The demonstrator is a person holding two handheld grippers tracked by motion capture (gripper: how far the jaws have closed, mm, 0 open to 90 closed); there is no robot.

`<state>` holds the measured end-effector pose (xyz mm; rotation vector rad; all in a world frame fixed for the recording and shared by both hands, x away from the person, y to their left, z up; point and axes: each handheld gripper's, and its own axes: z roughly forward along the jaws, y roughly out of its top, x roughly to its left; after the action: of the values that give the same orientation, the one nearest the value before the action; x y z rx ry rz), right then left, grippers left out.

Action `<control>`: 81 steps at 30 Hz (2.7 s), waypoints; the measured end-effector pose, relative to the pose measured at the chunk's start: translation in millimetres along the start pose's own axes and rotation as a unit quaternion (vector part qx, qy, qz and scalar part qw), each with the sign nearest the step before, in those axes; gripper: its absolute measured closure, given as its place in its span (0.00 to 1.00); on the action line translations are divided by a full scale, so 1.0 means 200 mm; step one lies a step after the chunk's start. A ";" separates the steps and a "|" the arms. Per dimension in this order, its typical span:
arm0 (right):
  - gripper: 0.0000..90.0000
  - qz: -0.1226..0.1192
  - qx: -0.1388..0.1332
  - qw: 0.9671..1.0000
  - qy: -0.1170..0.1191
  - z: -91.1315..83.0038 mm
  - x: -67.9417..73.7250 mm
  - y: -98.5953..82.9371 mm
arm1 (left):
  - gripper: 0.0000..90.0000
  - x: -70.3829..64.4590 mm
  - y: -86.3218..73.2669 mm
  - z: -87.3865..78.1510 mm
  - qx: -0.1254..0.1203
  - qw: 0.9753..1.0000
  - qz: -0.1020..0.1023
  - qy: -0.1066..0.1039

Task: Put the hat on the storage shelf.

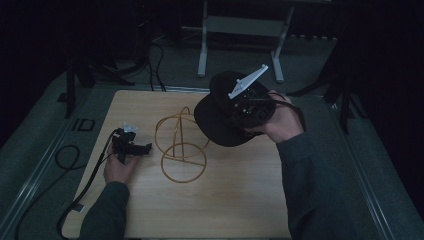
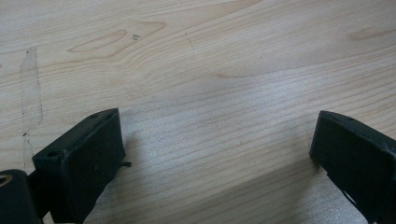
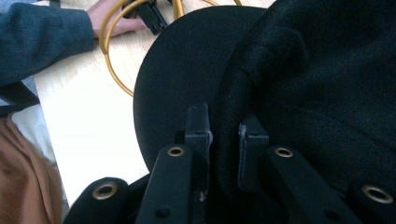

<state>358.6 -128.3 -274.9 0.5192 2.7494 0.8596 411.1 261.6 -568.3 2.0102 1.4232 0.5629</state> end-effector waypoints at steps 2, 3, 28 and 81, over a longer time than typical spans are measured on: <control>0.88 -0.004 -0.003 1.000 0.003 0.00 0.01 0.01 | 0.03 0.00 0.00 0.00 0.000 1.000 0.000 0.000; 0.88 -0.008 -0.004 1.000 0.007 0.00 0.02 0.03 | 0.03 0.00 0.00 0.00 0.000 1.000 0.000 0.000; 0.87 -0.061 -0.006 0.997 0.040 0.06 0.16 0.21 | 0.03 0.00 0.00 0.00 0.000 1.000 0.000 0.000; 0.86 -0.122 0.034 0.989 0.080 0.29 0.38 0.46 | 0.03 0.00 0.00 0.00 0.002 1.000 0.002 -0.001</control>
<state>331.8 2.3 -275.5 0.1232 2.9141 0.7804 411.2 261.9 -568.0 2.0164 1.4214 0.5600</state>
